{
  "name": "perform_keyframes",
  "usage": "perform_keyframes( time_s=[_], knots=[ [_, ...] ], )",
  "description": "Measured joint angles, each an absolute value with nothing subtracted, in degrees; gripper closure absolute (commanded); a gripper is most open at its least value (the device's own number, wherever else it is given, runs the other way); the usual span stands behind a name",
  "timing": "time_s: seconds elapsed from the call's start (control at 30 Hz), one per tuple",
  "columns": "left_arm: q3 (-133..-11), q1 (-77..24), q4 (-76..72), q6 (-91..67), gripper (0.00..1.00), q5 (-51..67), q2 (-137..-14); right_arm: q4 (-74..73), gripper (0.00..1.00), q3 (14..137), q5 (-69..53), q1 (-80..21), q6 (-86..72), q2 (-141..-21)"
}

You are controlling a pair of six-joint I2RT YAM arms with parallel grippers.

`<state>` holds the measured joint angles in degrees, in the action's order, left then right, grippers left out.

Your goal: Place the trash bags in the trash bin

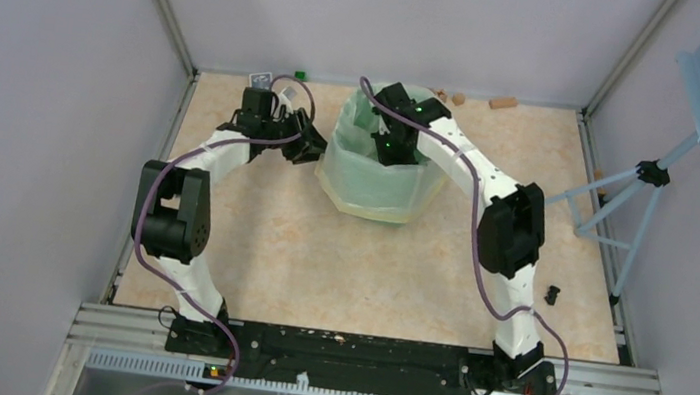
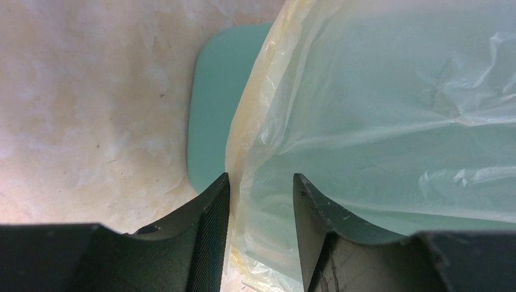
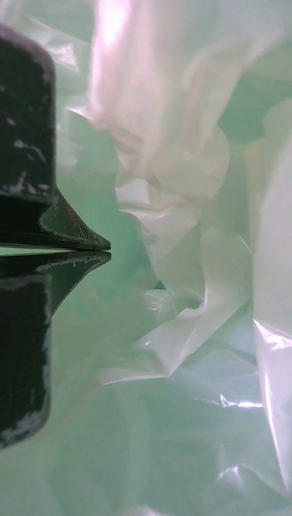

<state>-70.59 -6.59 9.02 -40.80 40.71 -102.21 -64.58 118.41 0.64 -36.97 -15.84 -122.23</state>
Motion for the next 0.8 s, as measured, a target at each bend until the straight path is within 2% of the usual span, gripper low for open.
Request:
perform_keyframes(
  time_s=[0.27, 0.4, 0.8],
  knots=[
    [-70.59, -7.68, 7.62, -41.06, 0.52, 40.97, -102.21, -61.98, 1.0, 116.75, -0.45, -36.82, -16.82, -128.2],
    [-70.54, -8.19, 7.01, -40.77, 0.52, 41.21, -102.21, -59.11, 1.0, 112.03, -2.46, -36.47, -17.67, -132.35],
    [-69.95, -8.58, 6.44, -40.1, 0.52, 41.78, -102.21, -57.93, 1.0, 109.47, -5.67, -36.07, -19.64, -131.07]
  ],
)
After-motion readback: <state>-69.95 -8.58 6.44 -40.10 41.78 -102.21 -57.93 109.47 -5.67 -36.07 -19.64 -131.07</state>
